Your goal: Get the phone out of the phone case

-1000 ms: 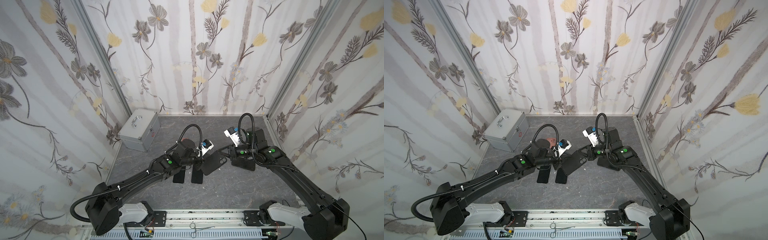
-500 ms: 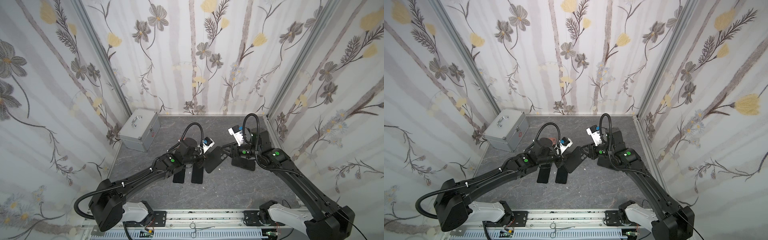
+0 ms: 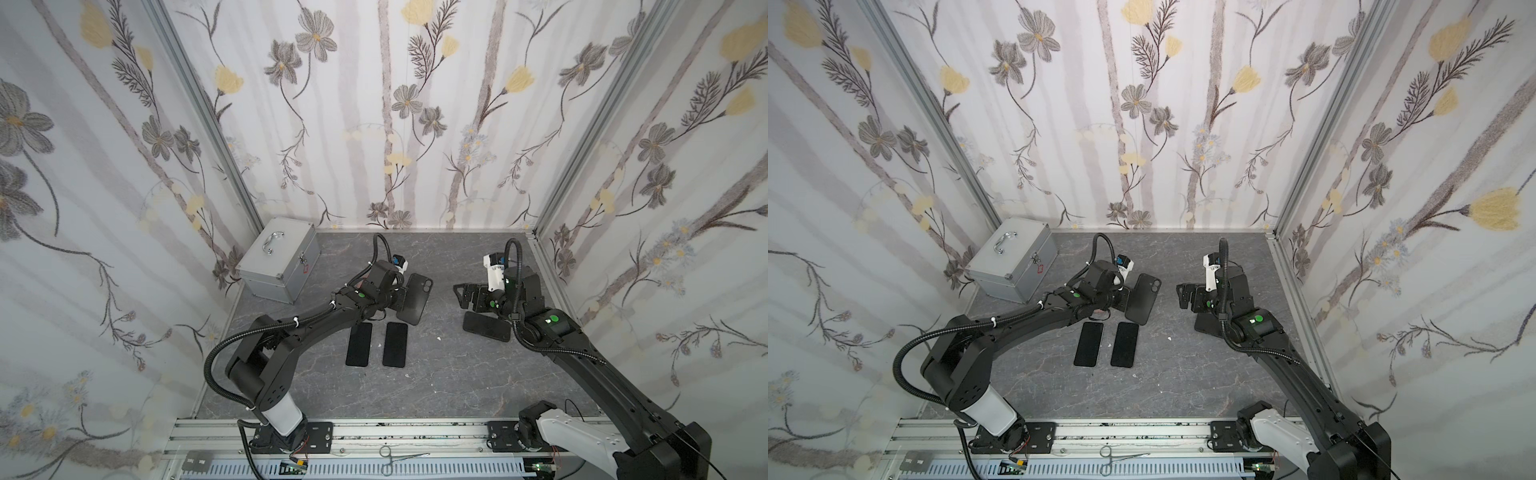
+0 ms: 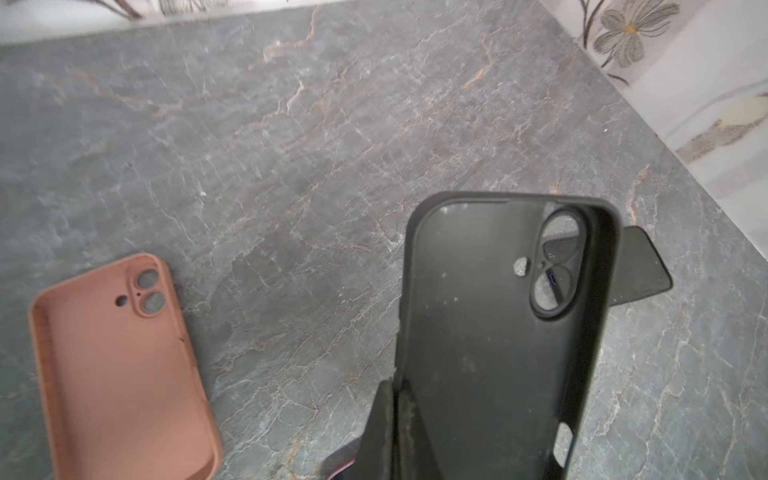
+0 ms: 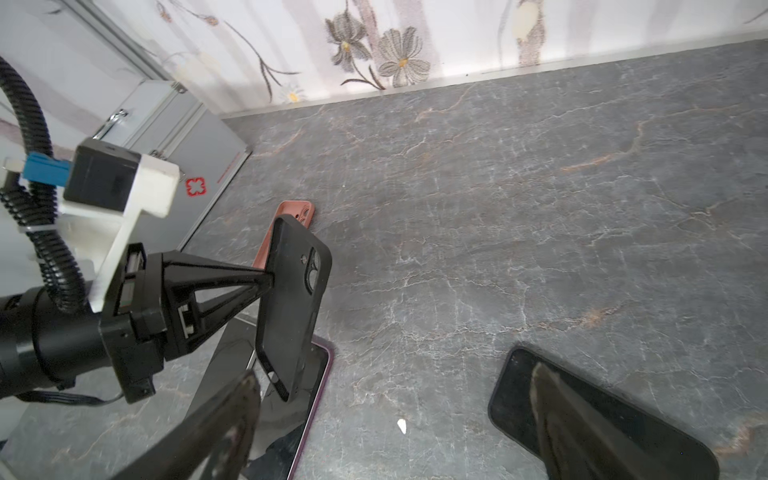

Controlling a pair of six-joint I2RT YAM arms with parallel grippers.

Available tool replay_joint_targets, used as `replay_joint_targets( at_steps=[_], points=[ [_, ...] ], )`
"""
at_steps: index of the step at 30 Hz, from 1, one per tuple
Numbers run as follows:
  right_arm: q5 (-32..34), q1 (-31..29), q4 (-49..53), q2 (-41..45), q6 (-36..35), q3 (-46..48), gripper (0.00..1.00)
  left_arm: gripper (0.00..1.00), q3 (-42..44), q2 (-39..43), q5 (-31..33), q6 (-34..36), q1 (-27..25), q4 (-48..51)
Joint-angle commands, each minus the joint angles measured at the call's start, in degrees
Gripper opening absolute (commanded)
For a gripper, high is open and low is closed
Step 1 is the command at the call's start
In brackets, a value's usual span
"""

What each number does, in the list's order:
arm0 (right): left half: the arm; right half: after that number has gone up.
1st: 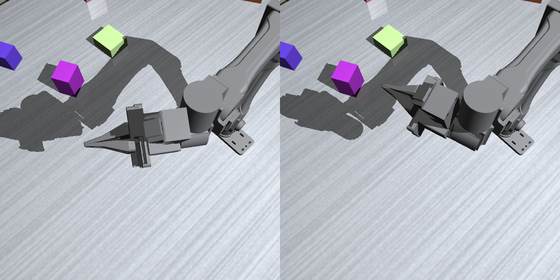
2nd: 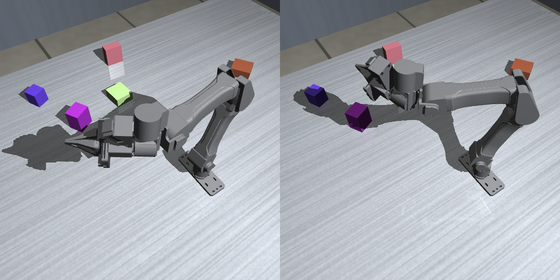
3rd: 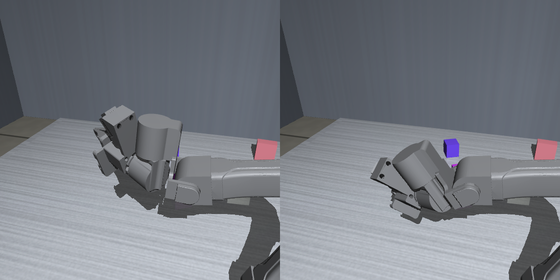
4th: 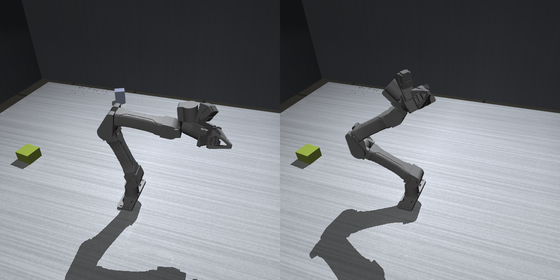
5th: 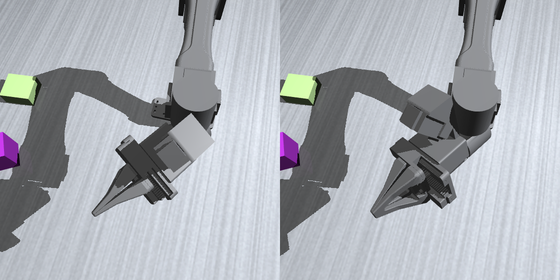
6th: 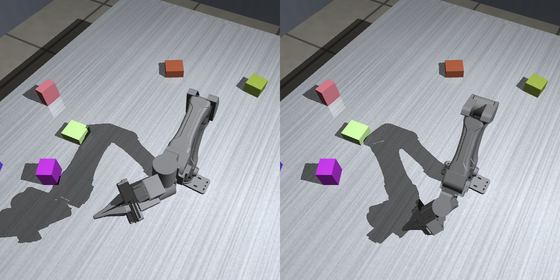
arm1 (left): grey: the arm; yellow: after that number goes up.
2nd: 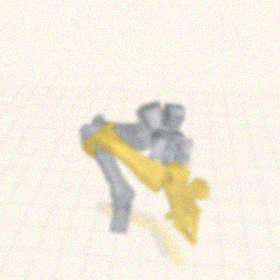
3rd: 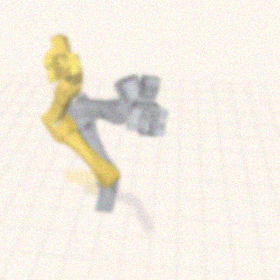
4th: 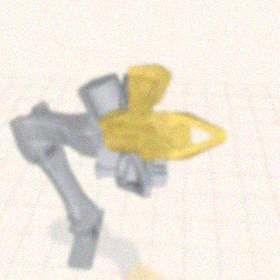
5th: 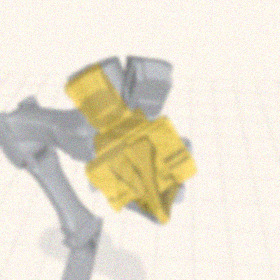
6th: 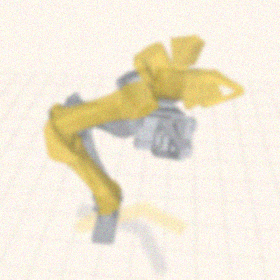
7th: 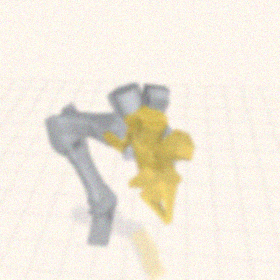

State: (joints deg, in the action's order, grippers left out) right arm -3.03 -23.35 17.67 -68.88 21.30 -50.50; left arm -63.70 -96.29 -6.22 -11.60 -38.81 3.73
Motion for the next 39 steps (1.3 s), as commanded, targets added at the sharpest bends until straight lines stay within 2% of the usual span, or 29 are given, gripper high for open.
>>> replay_joint_targets(
  at_steps=[1, 6, 11, 16, 39],
  points=[
    [5.9, -0.1, -2.2, -0.2, 2.5, 0.3, 1.00, 0.00, -2.3, -3.4, -0.1, -6.2, 1.0, -0.4],
    [6.5, -0.1, -4.2, 1.9, 1.8, 2.5, 1.00, 0.00, -7.8, -9.1, 1.5, -11.1, 3.2, 3.5],
    [7.7, 0.0, -5.7, 2.9, 0.6, 4.6, 1.00, 0.00, -14.3, -13.9, 4.9, -11.0, 4.2, 8.6],
    [5.1, 0.0, -3.6, 1.6, -1.5, 3.9, 1.00, 0.00, -18.6, -18.4, 5.1, -11.5, 5.6, 12.3],
    [2.9, -0.3, -1.1, -1.5, -3.0, 3.3, 1.00, 0.01, -23.4, -24.5, 7.8, -13.3, 8.4, 17.4]
  ],
)
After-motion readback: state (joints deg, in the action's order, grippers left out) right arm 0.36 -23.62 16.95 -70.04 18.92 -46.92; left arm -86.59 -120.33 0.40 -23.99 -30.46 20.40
